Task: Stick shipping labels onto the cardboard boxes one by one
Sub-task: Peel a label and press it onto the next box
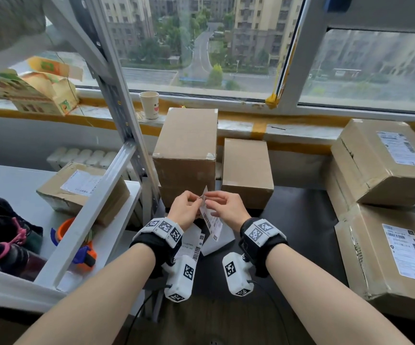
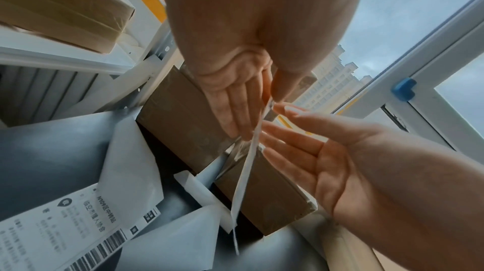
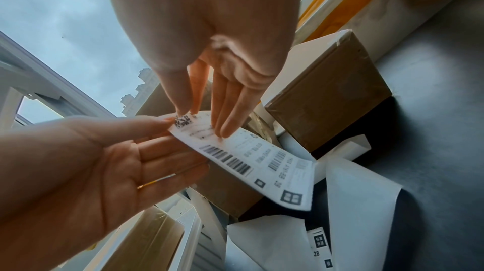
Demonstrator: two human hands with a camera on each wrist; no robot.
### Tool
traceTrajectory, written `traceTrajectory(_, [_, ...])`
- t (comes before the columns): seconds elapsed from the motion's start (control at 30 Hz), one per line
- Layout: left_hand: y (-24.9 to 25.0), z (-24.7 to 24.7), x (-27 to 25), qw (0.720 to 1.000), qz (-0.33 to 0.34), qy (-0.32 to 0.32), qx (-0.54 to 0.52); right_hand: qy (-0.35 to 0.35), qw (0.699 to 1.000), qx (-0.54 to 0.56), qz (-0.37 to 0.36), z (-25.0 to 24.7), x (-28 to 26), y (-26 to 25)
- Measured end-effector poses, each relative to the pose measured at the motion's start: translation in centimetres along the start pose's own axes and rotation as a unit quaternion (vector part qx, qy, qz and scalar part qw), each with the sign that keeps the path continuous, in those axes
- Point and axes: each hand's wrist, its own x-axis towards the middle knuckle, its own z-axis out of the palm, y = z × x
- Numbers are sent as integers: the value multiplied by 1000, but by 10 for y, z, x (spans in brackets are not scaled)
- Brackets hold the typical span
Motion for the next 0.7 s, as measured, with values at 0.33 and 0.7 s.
traceTrajectory(0.33, [8, 3, -3, 979, -74, -8, -191, -12, 999, 29, -18, 1, -4, 6])
traceTrajectory(0.7, [5, 3, -3, 981, -83, -5, -173, -14, 999, 40, -7, 1, -6, 10])
